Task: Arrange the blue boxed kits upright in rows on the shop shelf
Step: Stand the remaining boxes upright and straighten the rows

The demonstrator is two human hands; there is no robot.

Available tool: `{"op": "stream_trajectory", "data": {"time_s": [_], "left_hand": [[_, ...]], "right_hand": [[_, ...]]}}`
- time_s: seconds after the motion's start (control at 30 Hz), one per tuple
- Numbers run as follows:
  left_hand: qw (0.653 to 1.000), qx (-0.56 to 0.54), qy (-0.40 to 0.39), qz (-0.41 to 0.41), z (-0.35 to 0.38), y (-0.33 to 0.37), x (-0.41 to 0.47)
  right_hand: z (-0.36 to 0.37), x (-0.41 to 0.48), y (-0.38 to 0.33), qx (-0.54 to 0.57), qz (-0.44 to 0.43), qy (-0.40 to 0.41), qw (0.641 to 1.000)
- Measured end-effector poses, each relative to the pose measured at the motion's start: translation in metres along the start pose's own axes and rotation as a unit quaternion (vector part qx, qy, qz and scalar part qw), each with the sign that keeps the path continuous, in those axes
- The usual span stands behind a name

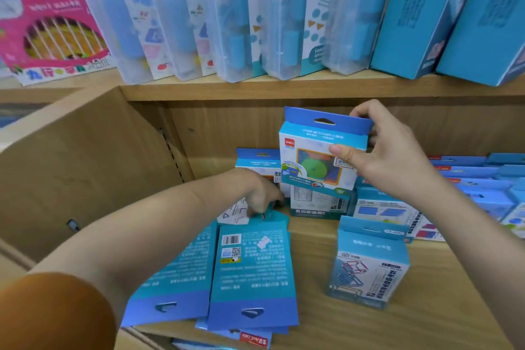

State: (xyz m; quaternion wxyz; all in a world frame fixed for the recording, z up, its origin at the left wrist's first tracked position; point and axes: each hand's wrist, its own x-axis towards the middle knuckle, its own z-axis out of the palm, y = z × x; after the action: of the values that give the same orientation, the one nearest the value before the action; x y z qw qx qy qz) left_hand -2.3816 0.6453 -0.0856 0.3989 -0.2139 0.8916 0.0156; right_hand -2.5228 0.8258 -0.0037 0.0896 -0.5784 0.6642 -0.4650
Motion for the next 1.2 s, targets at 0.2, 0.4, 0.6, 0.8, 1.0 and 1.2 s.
{"op": "stream_trajectory", "data": {"time_s": [0.2, 0.4, 0.6, 0.8, 1.0, 1.2], "left_hand": [[0.999, -0.017, -0.035, 0.034, -0.009, 0.005, 0.005], [0.993, -0.107, -0.019, 0.052, -0.011, 0.008, 0.015], [0.971, -0.233, 0.029, 0.050, -0.004, 0.000, 0.018], [0.949, -0.270, 0.150, 0.057, 0.010, -0.007, 0.016], [0.904, -0.313, 0.287, 0.050, -0.005, -0.029, -0.035], [0.842, -0.322, 0.428, -0.067, 0.011, -0.062, -0.112]], "right_hand": [[0.003, -0.001, 0.003, 0.031, 0.019, 0.005, 0.999], [-0.001, -0.002, 0.006, 0.052, 0.025, 0.014, 0.998], [-0.006, -0.006, 0.012, 0.074, 0.041, 0.020, 0.996], [-0.005, -0.006, 0.010, 0.102, 0.051, 0.033, 0.993], [-0.002, -0.003, 0.006, 0.084, 0.068, 0.024, 0.994], [0.012, 0.007, -0.004, 0.072, 0.048, -0.003, 0.996]]}}
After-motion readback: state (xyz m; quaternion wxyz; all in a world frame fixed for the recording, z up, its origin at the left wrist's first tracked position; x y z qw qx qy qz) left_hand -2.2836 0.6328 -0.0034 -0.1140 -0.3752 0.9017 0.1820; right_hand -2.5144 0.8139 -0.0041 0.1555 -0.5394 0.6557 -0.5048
